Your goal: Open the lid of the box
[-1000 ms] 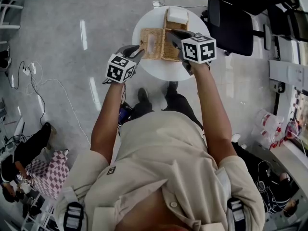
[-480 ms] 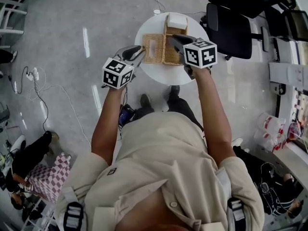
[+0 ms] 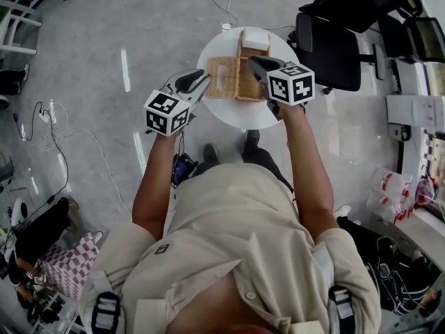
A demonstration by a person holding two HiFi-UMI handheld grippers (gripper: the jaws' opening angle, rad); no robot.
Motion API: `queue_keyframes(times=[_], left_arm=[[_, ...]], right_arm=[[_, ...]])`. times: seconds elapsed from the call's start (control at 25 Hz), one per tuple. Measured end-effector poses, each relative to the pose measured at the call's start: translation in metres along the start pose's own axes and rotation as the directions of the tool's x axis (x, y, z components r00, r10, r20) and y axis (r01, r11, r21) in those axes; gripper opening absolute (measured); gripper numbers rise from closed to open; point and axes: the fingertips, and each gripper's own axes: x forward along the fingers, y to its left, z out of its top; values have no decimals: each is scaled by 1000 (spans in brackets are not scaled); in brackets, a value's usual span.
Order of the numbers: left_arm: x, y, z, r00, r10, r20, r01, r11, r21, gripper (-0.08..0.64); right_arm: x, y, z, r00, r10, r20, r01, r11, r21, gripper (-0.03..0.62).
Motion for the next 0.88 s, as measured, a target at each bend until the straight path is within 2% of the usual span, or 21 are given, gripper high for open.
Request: queue_keyframes(times=[0.52,0.88], left_arm=[[-29,-5,29,997,-3,80,2,1000,19,77],[-54,-19,50,991,-15,132,9,999,41,74]], right_arm=[[-18,20,25,998,-9,58,12,999,-44,-6],[-44,40,45,994,-15,112,24,997,-76,-6]])
